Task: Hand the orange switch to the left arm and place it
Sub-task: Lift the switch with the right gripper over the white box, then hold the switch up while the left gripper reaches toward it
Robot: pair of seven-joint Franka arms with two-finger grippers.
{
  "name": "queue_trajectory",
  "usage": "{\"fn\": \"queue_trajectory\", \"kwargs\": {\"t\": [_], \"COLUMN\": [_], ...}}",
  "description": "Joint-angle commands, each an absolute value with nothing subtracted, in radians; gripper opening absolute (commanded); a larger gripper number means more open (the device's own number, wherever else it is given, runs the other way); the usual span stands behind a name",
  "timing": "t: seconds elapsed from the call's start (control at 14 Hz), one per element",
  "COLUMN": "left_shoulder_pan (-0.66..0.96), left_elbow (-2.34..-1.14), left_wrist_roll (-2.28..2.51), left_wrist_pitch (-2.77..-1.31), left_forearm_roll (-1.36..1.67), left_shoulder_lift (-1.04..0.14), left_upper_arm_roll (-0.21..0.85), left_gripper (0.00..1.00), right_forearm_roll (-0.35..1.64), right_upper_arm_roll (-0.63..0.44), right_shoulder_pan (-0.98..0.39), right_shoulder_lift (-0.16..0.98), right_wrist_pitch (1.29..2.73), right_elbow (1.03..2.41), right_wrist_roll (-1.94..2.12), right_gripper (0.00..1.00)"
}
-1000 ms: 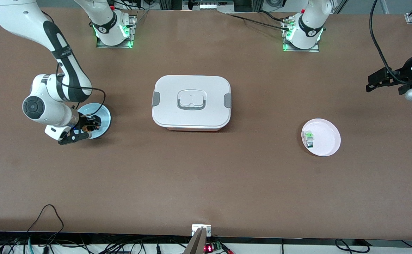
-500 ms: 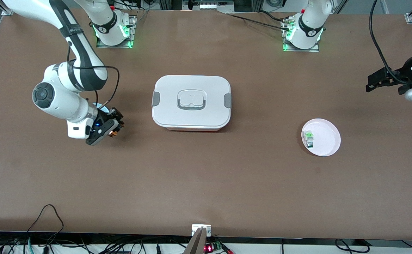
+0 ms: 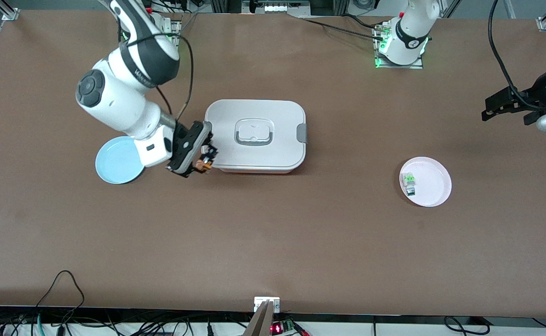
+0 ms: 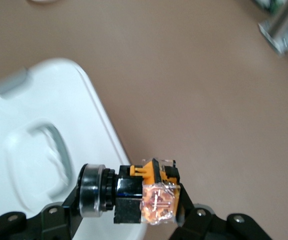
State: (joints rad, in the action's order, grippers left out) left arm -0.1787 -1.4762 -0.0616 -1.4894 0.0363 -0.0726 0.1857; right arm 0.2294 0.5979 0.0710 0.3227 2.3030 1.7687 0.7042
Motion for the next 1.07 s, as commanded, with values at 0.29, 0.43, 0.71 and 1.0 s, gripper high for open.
{"fn": "queue_trajectory", "kwargs": {"t": [0.29,0.43,0.71,1.0], "left_shoulder_pan": [-0.170,-0.167,-0.181,-0.222], "left_elbow": [-1.532,-1.532,-1.537,-1.566], "left_wrist_roll": [-0.061,-0.061,-0.072,-0.058], "left_wrist_pitch": [-1.491,-1.488,-1.378,-1.316], "left_forearm_roll": [0.201,0.263,0.418,0.832], "left_shoulder_lift": [-0.109,-0.115,-0.178,-0.218], "left_upper_arm_roll": [0.202,0.209,0.198,0.186], "left_gripper": [1.00,1.00,1.00,1.00], "right_forearm_roll": [0.330,0.327,0.321,0.322], "right_upper_arm_roll": [0.670,0.669,0.664,0.663], "right_shoulder_pan": [-0.124,-0.210,-0.301,-0.351], "right_shoulder_lift": [0.357,0.359,0.359,0.360], "right_wrist_pitch": [2.582,2.708,2.836,2.948], "right_elbow": [1.611,1.605,1.565,1.565], "right_wrist_roll": [0.585,0.481,0.365,0.361], "right_gripper": [0.00,0.00,0.00,0.00]}}
